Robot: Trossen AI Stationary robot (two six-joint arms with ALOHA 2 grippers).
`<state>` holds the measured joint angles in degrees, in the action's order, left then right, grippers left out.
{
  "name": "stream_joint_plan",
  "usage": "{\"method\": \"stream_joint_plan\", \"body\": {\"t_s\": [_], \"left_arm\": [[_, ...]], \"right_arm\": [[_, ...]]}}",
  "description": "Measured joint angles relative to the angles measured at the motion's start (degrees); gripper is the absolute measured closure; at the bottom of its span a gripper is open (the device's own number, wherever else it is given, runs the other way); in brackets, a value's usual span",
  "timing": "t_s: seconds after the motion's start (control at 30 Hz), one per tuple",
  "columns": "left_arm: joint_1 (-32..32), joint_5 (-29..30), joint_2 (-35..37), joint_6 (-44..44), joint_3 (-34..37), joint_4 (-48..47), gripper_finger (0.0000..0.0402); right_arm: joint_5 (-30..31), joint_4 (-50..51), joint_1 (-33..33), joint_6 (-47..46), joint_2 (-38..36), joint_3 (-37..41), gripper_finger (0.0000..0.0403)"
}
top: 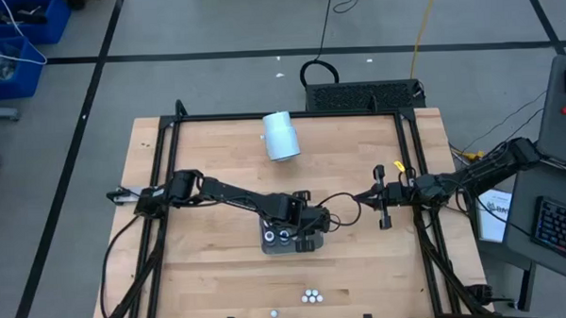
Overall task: Pick & Place food coloring
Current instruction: Put the small blue food coloring into the gray bin, then put the small yellow food coloring into the gray bin
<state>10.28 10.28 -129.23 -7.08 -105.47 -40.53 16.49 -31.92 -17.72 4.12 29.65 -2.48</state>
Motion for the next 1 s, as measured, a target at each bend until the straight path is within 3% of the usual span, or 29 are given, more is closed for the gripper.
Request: {"method": "stream_joint_plan", "body": {"t_s": [0.33,0.57,0.73,0.83,0.9,1.0], "left_arm": [[-0.2,-1.3,0.0,1.1,0.0,0.4,0.0284],[-0.2,-1.3,1.0,3.2,0.0,2.4,0.0263],[0.7,-1.3,6.5,4.6,0.0,0.1,0.0257],[2.3,-1.1,12.3,5.4,0.0,-8.5,0.0258],[3.7,2.6,16.8,3.6,0.0,-16.7,0.0268],[6.3,14.5,24.8,-2.0,0.1,-27.5,0.0306]], "right_arm": [[0.0,0.0,0.0,0.0,0.0,0.0,0.0403],[0.0,0.0,0.0,0.2,0.0,0.0,0.0403],[0.0,0.0,0.0,0.3,0.0,0.0,0.0403],[0.0,0.0,0.0,0.3,0.0,0.0,0.0403],[0.0,0.1,0.0,0.3,0.0,0.0,0.0403],[0.0,0.1,0.0,0.3,0.0,0.0,0.0403]]}}
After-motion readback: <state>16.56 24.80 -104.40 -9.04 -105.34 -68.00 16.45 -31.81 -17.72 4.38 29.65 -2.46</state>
